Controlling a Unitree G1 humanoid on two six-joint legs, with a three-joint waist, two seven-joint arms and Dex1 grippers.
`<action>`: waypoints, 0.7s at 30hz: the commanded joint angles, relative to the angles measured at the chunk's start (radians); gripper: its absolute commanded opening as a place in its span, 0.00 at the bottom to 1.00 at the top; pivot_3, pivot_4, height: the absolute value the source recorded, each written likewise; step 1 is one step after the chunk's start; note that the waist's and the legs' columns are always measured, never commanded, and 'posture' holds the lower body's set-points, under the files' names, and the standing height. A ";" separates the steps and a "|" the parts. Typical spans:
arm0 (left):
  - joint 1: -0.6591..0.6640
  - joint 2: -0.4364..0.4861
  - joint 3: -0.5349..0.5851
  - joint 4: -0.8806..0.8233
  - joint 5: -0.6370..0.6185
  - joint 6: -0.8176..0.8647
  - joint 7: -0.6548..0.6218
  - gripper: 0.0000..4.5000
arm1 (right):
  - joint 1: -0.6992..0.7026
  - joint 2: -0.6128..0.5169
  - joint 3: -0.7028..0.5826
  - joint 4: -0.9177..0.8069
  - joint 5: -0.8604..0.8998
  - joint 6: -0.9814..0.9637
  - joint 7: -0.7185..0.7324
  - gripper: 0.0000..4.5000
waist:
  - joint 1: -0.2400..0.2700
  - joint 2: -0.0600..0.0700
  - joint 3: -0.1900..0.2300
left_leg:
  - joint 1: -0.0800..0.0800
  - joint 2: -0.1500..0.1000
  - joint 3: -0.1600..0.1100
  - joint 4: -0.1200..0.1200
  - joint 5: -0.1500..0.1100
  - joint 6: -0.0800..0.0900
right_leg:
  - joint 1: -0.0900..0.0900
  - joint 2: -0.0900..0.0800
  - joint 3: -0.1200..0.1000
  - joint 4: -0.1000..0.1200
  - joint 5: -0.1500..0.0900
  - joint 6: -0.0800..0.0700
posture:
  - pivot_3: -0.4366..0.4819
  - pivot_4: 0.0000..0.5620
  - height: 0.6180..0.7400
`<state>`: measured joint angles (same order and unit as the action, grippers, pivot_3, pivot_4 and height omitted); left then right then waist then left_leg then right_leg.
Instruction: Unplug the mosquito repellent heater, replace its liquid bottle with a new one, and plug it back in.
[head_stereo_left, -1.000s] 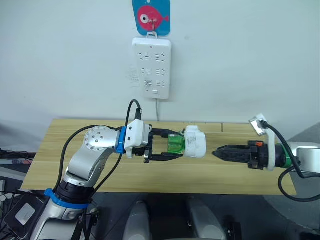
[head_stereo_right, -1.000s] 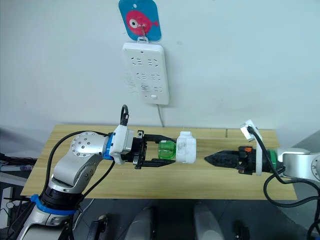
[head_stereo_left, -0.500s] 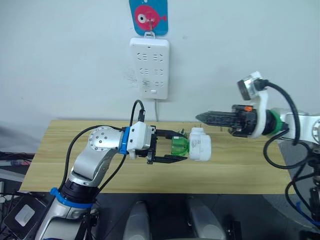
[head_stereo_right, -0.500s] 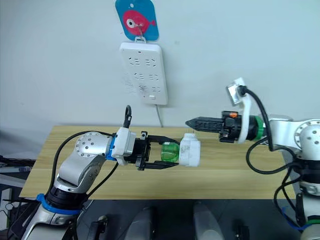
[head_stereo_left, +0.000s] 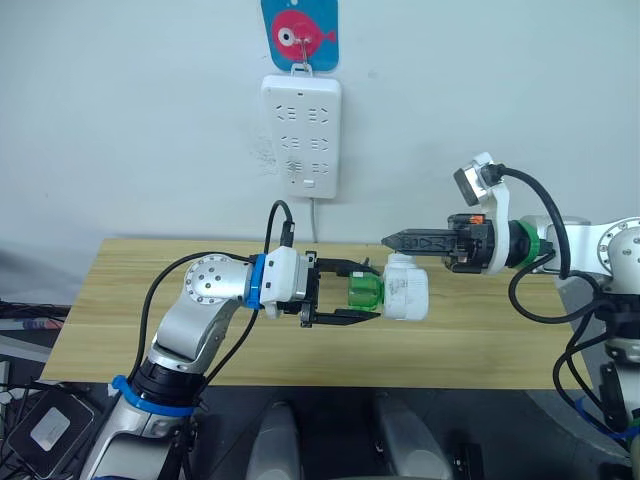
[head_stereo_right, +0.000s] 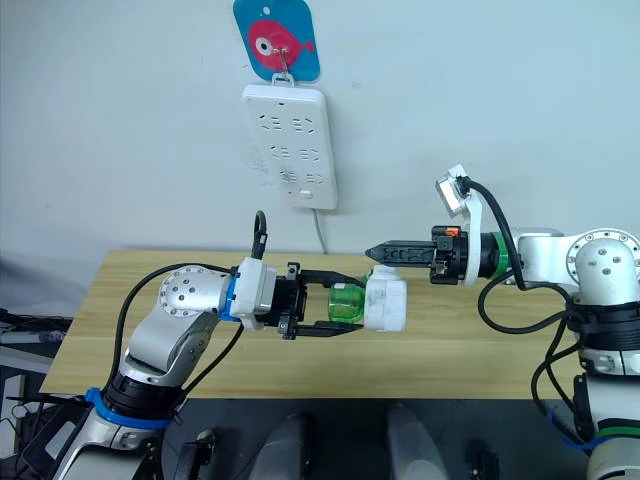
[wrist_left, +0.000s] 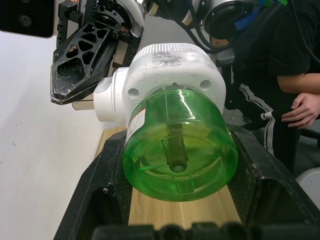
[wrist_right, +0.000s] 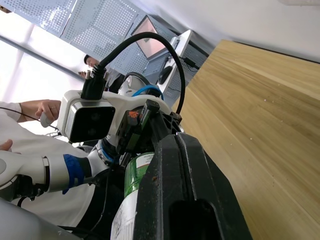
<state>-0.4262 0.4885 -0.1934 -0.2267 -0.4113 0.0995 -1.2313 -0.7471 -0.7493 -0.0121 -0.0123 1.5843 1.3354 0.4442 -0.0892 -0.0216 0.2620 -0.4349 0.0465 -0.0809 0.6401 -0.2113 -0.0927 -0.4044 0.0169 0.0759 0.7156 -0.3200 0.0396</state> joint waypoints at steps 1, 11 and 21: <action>-0.020 -0.022 0.019 -0.047 -0.021 -0.048 0.019 0.50 | 0.004 0.005 0.012 0.000 -0.031 0.048 0.015 0.00 | 0.000 0.000 0.000 | 0.000 0.000 0.000 0.000 0.000 0.000 | 0.000 0.000 0.000 0.000 0.000 0.000 | 0.33 0.40 0.87; -0.033 -0.034 0.014 -0.067 -0.024 -0.033 0.025 0.50 | 0.018 0.031 0.017 0.009 -0.134 0.091 0.068 0.00 | 0.000 0.000 0.000 | 0.000 0.000 0.000 0.000 0.000 0.000 | 0.000 0.000 0.000 0.000 0.000 0.000 | 0.33 0.40 0.87; -0.041 -0.035 0.017 -0.061 -0.024 -0.029 0.030 0.50 | 0.028 0.050 0.007 -0.007 -0.211 0.115 0.105 0.00 | 0.000 0.000 0.000 | 0.000 0.000 0.000 0.000 0.000 0.000 | 0.000 0.000 0.000 0.000 0.000 0.000 | 0.33 0.41 0.87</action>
<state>-0.4255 0.4755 -0.2110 -0.2263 -0.4036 0.1010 -1.2333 -0.7438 -0.6990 -0.0275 0.0049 1.3975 1.4050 0.5472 -0.0892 -0.0216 0.2620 -0.4349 0.0465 -0.0810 0.6402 -0.2113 -0.0927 -0.4044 0.0169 0.0758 0.7156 -0.3200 0.0396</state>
